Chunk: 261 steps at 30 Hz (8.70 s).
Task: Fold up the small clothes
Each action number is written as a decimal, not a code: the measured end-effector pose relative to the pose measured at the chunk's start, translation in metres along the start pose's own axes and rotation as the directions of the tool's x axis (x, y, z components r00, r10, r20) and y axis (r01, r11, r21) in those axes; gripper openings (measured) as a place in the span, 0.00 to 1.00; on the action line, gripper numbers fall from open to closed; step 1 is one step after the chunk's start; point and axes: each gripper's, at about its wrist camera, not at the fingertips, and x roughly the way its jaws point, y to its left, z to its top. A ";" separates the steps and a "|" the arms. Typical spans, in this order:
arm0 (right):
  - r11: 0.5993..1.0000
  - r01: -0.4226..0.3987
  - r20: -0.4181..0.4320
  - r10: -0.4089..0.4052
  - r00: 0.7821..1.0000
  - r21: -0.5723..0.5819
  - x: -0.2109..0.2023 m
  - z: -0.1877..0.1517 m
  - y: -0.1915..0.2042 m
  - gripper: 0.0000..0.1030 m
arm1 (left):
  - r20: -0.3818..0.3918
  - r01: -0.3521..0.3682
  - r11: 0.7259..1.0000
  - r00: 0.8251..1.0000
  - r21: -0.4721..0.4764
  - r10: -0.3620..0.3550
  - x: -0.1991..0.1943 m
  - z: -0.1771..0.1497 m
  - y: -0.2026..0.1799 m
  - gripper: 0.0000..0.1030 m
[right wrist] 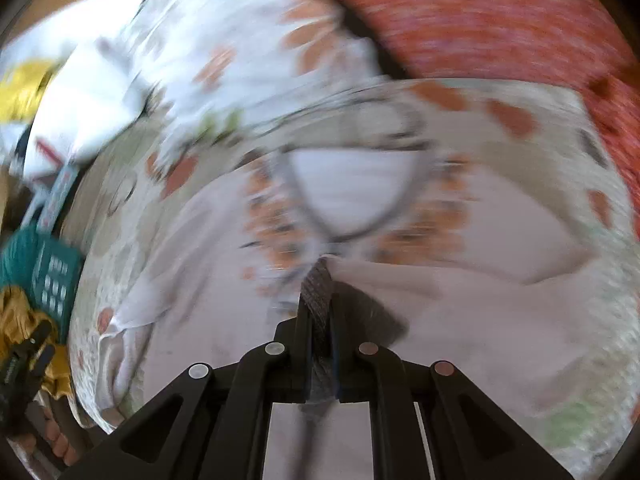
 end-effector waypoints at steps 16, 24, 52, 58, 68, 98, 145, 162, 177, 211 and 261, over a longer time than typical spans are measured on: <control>0.966 0.037 -0.128 -0.072 0.989 -0.255 0.125 0.014 0.135 0.30 | 0.002 -0.027 0.997 1.000 -0.068 0.027 -0.003 0.010 0.043 0.86; 0.951 -0.055 -0.025 0.049 0.998 -0.306 0.066 0.026 0.124 0.59 | -0.011 -0.031 0.997 0.999 -0.072 0.030 0.000 0.010 0.038 0.86; 0.711 -0.335 -0.212 0.259 0.942 -0.618 0.026 -0.159 0.208 0.57 | 0.052 -0.193 0.918 0.973 -0.346 0.224 -0.021 0.032 0.151 0.86; 0.598 -0.239 -0.146 0.201 0.969 -0.765 0.027 -0.205 0.237 0.58 | 0.049 -0.181 0.908 0.975 -0.377 0.215 -0.024 0.032 0.165 0.86; 0.671 -0.250 -0.197 0.156 0.968 -0.698 0.049 -0.208 0.235 0.07 | 0.038 -0.177 0.911 0.978 -0.373 0.205 -0.023 0.029 0.164 0.86; 0.958 0.250 0.053 -0.259 0.964 0.142 -0.076 -0.034 -0.158 0.23 | -0.076 -0.033 0.999 0.996 0.026 0.035 0.030 -0.015 -0.029 0.86; 1.000 -0.011 0.071 0.011 0.997 0.007 0.057 0.112 -0.014 0.04 | -0.178 0.008 1.000 0.984 -0.019 -0.012 0.065 -0.001 -0.037 0.86; 0.723 0.245 0.061 -0.271 0.961 -0.646 0.141 0.074 0.113 0.46 | -0.213 0.010 1.000 0.977 -0.022 -0.014 0.074 -0.004 -0.038 0.86; 0.891 0.214 0.076 -0.200 0.977 -0.400 0.130 0.130 0.111 0.17 | -0.220 -0.001 0.999 0.975 -0.047 -0.010 0.078 0.002 -0.029 0.86; 0.885 -0.123 -0.062 0.107 0.992 -0.448 0.078 -0.005 0.230 0.24 | -0.106 -0.016 0.985 0.994 -0.174 -0.003 0.037 0.025 0.032 0.86; 0.986 0.126 0.234 -0.148 0.961 0.108 -0.074 -0.036 -0.188 0.55 | -0.194 0.139 0.990 0.971 -0.009 -0.138 0.107 -0.026 -0.111 0.02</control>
